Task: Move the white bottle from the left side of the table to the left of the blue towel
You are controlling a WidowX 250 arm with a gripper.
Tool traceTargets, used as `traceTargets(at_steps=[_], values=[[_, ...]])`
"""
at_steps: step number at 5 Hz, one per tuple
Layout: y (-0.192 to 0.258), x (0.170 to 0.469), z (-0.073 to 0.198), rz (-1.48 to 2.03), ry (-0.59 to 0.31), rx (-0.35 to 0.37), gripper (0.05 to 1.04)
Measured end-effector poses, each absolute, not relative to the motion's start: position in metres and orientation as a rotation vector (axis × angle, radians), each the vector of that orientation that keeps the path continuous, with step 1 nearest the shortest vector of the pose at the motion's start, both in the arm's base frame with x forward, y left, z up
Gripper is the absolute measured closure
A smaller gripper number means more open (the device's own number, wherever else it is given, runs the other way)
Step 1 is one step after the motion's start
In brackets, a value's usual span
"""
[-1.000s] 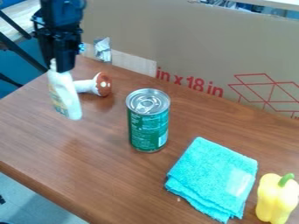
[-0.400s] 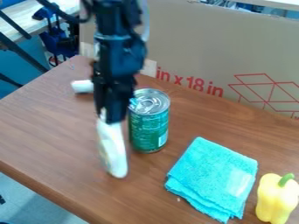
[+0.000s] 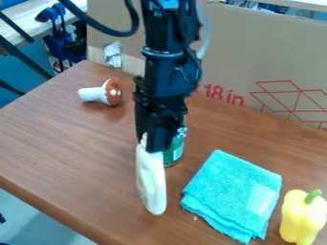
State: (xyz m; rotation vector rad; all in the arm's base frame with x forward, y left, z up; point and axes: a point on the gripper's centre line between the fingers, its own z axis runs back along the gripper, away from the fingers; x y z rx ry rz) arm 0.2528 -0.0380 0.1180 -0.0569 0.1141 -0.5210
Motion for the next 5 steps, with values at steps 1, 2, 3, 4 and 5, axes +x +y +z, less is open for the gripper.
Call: traceTargets(at_steps=[1,2,3,4,5], values=[[-0.047,0.251,0.118,-0.528,0.121,-0.001,0.697],[-0.047,0.246,0.112,-0.507,0.139,0.022,0.697],[-0.042,0.241,0.103,-0.476,0.151,0.018,0.697],[-0.037,0.239,0.1,-0.454,0.112,0.011,0.688],[-0.034,0.238,0.1,-0.404,0.067,-0.01,0.623]])
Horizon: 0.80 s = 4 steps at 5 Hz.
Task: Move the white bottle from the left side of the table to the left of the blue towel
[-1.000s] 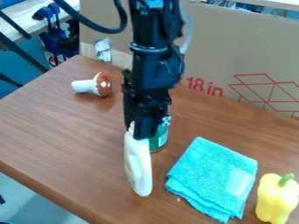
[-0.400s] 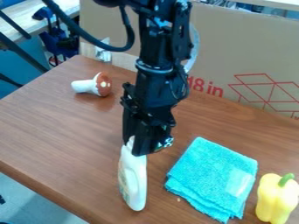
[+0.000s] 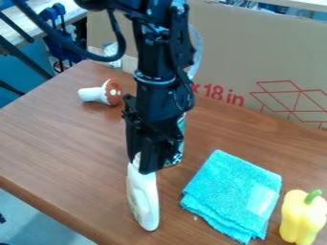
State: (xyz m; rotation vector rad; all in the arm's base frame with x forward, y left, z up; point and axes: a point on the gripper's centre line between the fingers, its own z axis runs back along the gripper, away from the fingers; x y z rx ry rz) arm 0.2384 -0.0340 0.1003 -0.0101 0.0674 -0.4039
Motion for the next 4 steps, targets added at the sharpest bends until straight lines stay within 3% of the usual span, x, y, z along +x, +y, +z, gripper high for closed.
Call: traceTargets(at_steps=[1,2,3,4], values=[[-0.033,0.24,0.11,-0.373,-0.061,-0.094,0.318],[-0.039,0.236,0.142,-0.389,-0.16,-0.105,0.081],[-0.043,0.234,0.174,-0.345,-0.177,-0.094,0.076],[-0.03,0.233,0.187,-0.279,-0.108,-0.021,0.078]])
